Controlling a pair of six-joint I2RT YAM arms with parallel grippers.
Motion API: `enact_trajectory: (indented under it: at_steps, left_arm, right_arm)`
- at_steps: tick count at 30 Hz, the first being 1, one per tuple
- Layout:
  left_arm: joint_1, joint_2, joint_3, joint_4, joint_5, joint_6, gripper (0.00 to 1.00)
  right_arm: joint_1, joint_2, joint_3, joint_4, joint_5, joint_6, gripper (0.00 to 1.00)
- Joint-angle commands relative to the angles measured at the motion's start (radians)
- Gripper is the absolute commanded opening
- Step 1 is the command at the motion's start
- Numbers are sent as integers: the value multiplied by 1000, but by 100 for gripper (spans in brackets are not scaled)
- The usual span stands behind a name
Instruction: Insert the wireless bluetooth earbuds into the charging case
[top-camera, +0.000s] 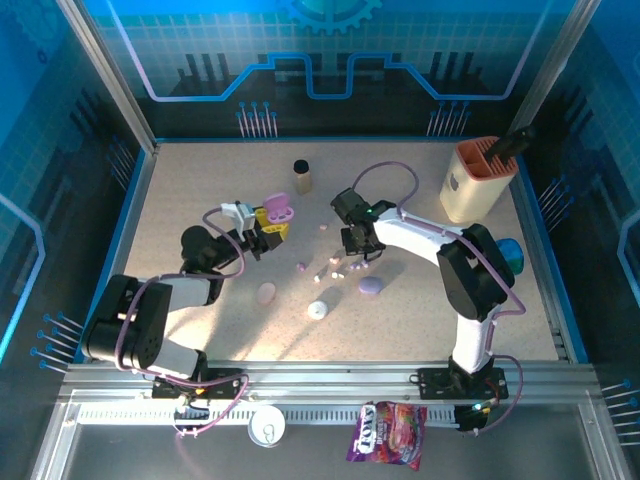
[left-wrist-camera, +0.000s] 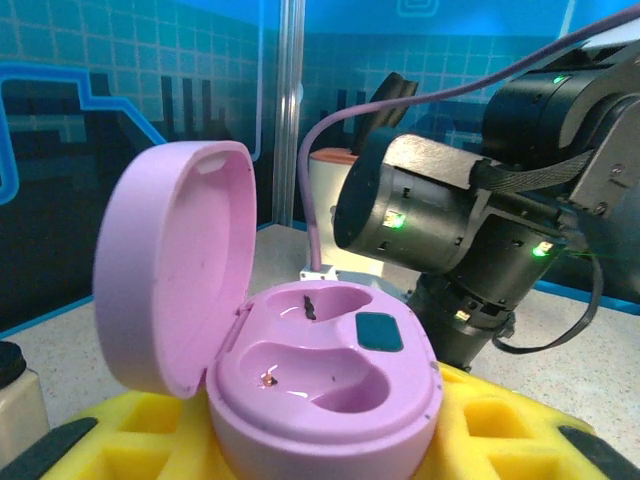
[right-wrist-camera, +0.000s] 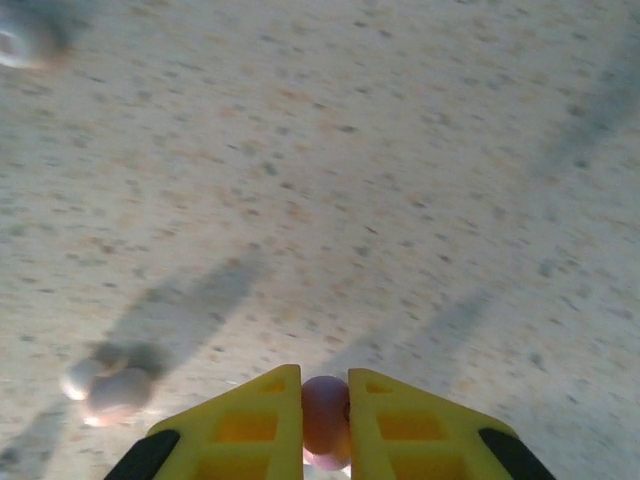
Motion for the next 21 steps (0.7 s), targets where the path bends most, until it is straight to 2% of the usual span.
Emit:
enact_trajectory:
  at_steps: [1, 12, 17, 21]
  left_arm:
    - [-2, 27, 31, 57, 33, 7, 37]
    - [-26, 51, 50, 57, 41, 18, 37]
    - [-62, 31, 50, -5, 19, 85, 37]
    - [-105, -2, 72, -158, 13, 184, 38]
  right_arm:
    - [33, -3, 38, -118, 174, 49, 13]
    - [57, 5, 63, -193, 269, 51, 15]
    - [49, -99, -15, -95, 185, 14, 16]
    - [54, -260, -127, 73, 93, -98, 15]
